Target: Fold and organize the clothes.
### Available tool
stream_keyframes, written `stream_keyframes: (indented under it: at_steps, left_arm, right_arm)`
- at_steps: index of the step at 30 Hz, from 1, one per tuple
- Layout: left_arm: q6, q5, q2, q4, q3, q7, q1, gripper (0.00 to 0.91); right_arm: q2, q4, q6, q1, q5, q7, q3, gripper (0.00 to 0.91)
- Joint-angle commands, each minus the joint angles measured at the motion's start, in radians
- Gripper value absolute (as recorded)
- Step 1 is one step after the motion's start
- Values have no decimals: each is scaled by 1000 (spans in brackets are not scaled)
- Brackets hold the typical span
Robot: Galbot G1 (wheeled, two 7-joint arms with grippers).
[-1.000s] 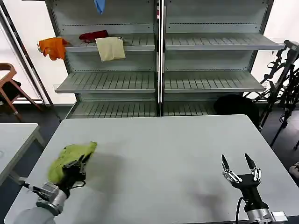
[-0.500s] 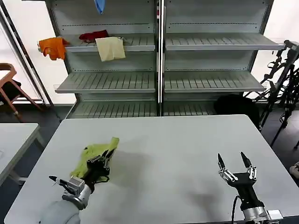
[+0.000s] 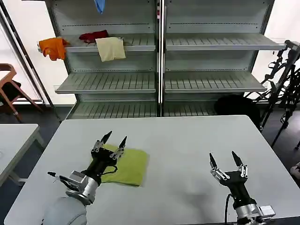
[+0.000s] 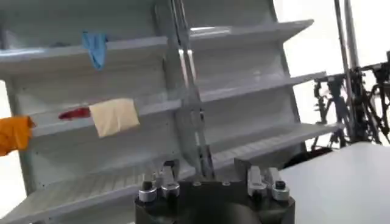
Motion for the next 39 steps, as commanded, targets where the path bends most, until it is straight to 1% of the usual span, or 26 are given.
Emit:
stream_keyframes:
  at_steps: [1,2,3,4,5,6,7,8,10,12,15,18,23,31,38,39]
  left_arm:
    - [50,58,-20,-127,-151,-50,158,907]
    - [65,58,-26,-145,-174,-44,193,907]
    - [68,57,-34,-166,-201,-40,225,907]
    - [69,58,-40,-169,-209,-37,243,907]
    - [71,62,-46,-175,-219,-34,262,907]
    - [74,70,-53,-177,-226,-32,275,907]
    - [75,72,-57,-175,-228,-32,278,907]
    - [80,73,-64,-172,-228,-34,284,907]
    - [83,76,-75,-169,-226,-33,292,907]
    - [84,85,-85,-167,-219,-31,297,907]
    - [84,95,-97,-165,-209,-27,294,907]
    - [84,100,-110,-156,-202,-23,290,907]
    - [81,117,-125,-142,-192,-13,298,907]
    - [81,117,-127,-131,-188,-6,286,907]
    - [80,116,-123,-120,-191,-3,284,907]
    - [80,116,-123,-120,-191,-3,285,907]
  right_arm:
    - [64,5,-371,297,116,28,-244,907]
    - [73,-5,-405,327,122,36,-283,907]
    - [76,-10,-410,340,122,42,-299,907]
    - [89,-25,-444,383,122,70,-375,907]
    - [96,-31,-467,402,128,93,-416,907]
    - [103,-33,-473,409,132,102,-448,907]
    - [118,-38,-505,425,137,145,-505,907]
    - [125,-41,-513,432,145,158,-525,907]
    - [145,-46,-540,457,173,197,-597,907]
    - [158,-50,-558,477,197,248,-637,907]
    - [179,-57,-569,500,217,275,-679,907]
    - [204,-83,-567,520,225,288,-705,907]
    - [240,-106,-558,526,241,295,-701,907]
    - [244,-146,-551,535,248,294,-682,907]
    - [263,-201,-543,546,248,280,-668,846]
    - [271,-219,-543,555,248,281,-670,816]
